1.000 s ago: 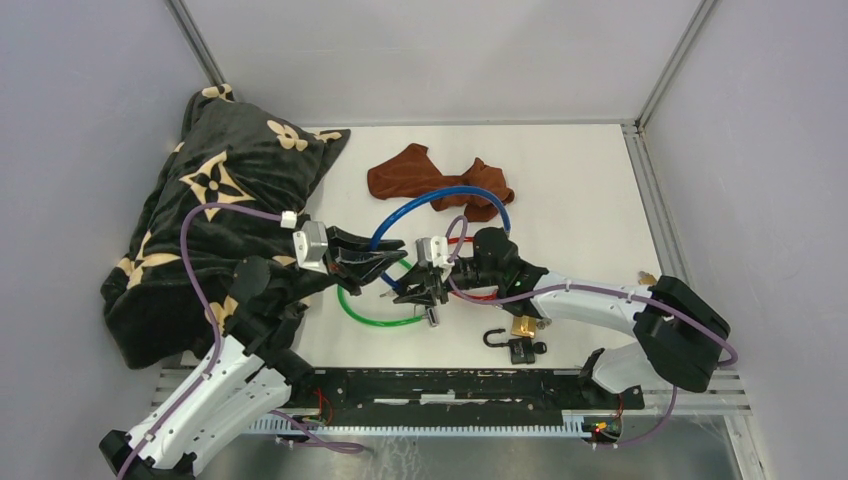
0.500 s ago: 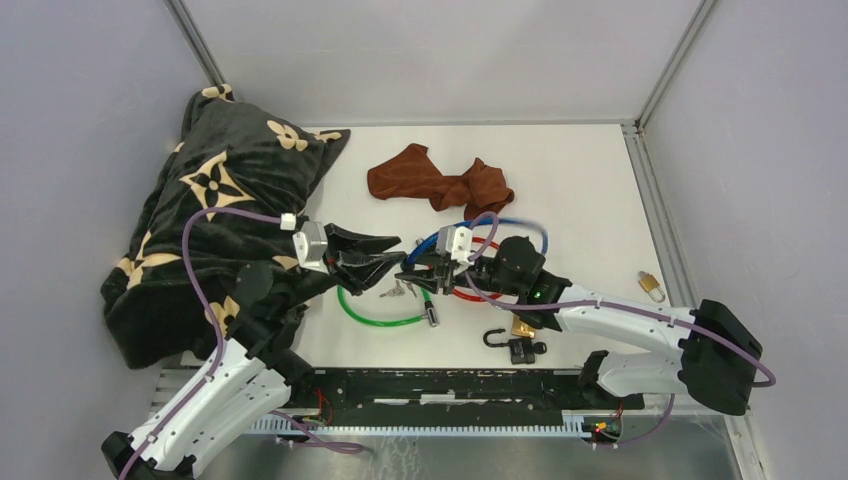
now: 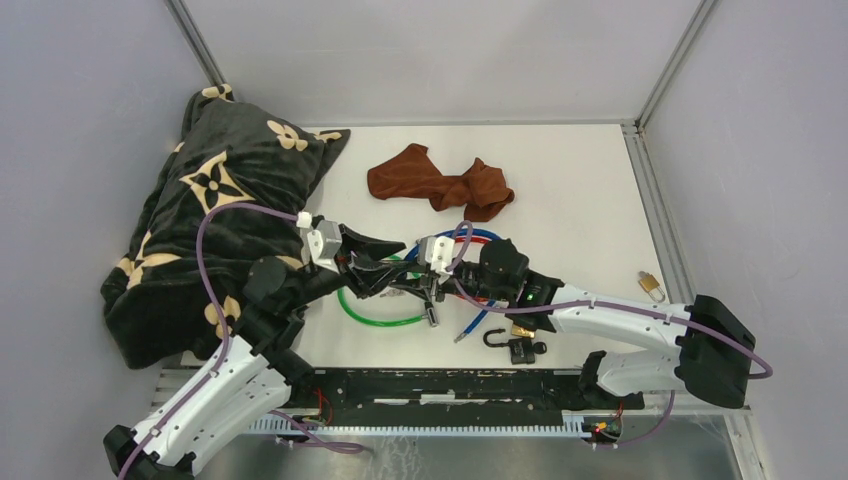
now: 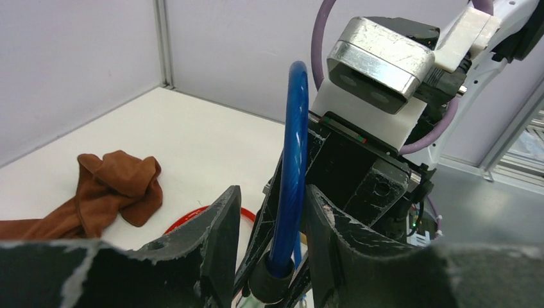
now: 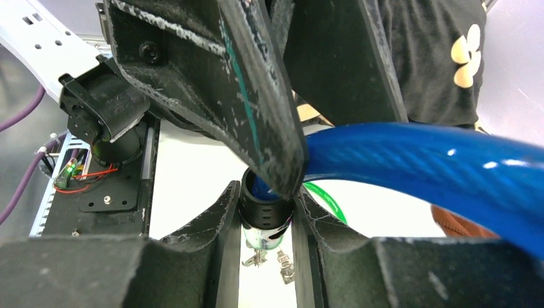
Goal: Lock with the key
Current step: Lock the lock.
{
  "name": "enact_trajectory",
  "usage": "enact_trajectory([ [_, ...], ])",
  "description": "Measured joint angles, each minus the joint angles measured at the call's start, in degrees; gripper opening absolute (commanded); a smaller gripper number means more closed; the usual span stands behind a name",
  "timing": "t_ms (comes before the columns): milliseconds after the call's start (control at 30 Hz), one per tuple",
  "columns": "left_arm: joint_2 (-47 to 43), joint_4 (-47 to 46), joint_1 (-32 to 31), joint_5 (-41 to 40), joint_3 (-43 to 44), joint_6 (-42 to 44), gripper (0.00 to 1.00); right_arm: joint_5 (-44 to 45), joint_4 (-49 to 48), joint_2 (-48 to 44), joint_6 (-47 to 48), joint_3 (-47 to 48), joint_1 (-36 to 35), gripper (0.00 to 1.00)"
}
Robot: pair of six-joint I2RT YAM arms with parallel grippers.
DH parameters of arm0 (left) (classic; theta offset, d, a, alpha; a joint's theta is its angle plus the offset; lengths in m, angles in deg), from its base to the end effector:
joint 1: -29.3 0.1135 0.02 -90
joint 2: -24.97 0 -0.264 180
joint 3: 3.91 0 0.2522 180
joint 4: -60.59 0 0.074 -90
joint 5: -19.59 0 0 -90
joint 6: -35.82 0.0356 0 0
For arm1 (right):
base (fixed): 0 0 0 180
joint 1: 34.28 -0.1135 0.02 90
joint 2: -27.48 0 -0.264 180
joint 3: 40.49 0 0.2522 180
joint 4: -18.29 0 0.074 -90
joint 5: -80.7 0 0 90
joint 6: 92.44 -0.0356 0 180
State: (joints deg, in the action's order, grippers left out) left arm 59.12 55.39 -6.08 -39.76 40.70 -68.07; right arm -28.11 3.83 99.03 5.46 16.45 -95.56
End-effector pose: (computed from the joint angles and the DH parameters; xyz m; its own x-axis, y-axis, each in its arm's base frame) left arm 0.1120 -0.1018 0.3357 -0.0020 -0.2519 -0.9678 0.9249 0.3675 -0.0976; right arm 0.1284 0.2583 0.3000 0.1341 -0.0259 -0.9906 -0.9759 0.1702 -0.1366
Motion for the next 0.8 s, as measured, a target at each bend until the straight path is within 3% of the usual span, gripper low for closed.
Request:
enact_trajectory([
  [200, 2.2, 2.0, -0.7, 1.4, 0.8, 0.2, 0.31, 0.1, 0.7, 1.1, 0.2, 0.0, -0.5, 0.00],
  [400, 4.5, 2.3, -2.8, -1.2, 1.5, 3.8, 0.27, 4.3, 2.6, 1.5, 0.6, 0.5, -1.0, 0.00],
  [500, 4.9, 2.5, -3.5, -2.8, 1.5, 5.3, 0.04, 6.2, 3.6, 1.5, 0.9, 0.7, -1.0, 0.00],
  [800, 4.5, 2.9, -3.9, -3.6, 1.5, 8.3, 0.02, 7.6, 4.1, 1.3, 1.4, 0.7, -1.4, 0.00],
])
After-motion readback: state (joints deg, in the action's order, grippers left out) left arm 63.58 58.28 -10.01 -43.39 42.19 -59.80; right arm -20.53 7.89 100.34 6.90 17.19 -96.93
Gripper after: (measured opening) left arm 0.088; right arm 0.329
